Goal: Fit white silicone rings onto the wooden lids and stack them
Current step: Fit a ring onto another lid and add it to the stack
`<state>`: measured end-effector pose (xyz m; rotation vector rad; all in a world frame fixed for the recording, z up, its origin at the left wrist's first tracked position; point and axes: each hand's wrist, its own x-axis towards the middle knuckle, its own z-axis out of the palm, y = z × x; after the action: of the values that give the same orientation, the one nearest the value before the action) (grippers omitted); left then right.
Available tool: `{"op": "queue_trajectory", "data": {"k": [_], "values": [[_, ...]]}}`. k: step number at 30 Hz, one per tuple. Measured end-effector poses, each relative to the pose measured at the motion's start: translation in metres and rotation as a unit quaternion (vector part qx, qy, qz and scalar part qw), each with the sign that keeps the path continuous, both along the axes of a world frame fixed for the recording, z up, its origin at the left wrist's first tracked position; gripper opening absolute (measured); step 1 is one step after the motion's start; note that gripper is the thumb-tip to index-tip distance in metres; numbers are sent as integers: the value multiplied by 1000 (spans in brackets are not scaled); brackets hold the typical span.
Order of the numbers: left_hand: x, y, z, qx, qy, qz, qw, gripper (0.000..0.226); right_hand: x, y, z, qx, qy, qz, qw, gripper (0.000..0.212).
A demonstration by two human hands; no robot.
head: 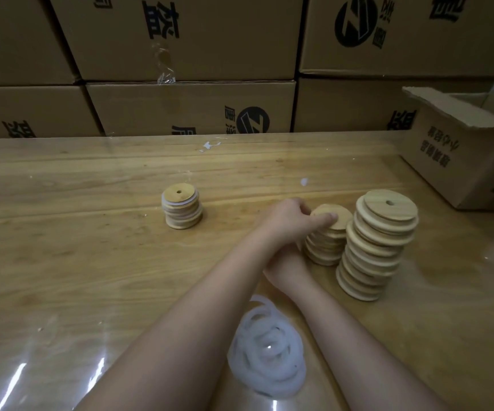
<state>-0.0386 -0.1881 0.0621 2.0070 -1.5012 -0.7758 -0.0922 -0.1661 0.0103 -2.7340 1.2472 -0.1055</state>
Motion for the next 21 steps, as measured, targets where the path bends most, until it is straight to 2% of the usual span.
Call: {"op": "queue_trajectory", "data": {"k": [2,4,6,10,13,17,21], "values": [[2,0,1,-1,33,10,999,52,-2,-2,-4,67,-108,-22,992,33],[4,2,1,2,71,28,997,49,-5,-1,-3,142,-170,-78,972,14],[8,6,3,-3,115,54,992,45,-4,0,-2,173,-216,-88,957,18],[22,19,2,-60,228,117,965,25,-2,7,1,184,-328,-23,926,12],[43,38,-10,-120,260,194,938,20,-4,9,-1,228,-385,-7,895,11],[67,72,-37,-204,296,263,895,21,-13,8,3,263,-344,76,898,17],[80,90,-53,-252,271,250,895,14,-24,4,16,325,-183,175,911,18]]}}
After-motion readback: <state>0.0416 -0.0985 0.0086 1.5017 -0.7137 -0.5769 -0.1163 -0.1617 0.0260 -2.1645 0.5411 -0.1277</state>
